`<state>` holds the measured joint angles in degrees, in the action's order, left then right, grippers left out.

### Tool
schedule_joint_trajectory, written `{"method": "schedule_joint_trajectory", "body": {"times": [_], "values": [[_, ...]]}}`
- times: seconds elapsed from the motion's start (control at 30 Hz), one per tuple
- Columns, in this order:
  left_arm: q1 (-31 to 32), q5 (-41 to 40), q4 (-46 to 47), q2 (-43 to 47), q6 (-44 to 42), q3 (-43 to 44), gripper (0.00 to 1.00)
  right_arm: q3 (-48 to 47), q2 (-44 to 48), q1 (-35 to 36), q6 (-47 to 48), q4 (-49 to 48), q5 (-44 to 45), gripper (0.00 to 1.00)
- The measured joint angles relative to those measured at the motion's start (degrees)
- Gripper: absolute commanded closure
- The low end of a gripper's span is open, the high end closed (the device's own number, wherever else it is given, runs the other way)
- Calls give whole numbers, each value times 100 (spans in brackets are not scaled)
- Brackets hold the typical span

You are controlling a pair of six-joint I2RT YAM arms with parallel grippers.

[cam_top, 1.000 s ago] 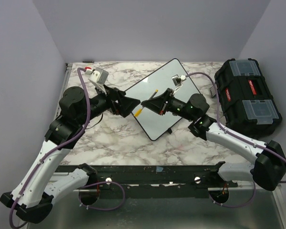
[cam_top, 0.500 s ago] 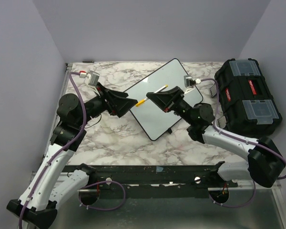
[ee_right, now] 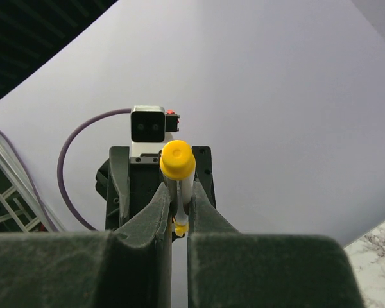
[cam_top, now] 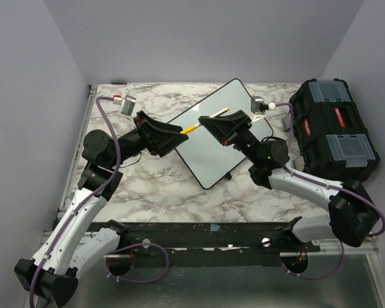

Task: Write a sentence on the whiteboard
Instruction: Pass from the right arm to the left

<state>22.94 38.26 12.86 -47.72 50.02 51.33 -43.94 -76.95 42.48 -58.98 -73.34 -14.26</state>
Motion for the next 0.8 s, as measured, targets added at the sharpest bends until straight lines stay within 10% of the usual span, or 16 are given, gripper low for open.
{"method": "schedule_joint_trajectory", "body": {"times": [0.8], "values": [[0, 245, 1451, -702, 911, -155, 59, -2, -61, 0, -140, -236, -2, 99]]}}
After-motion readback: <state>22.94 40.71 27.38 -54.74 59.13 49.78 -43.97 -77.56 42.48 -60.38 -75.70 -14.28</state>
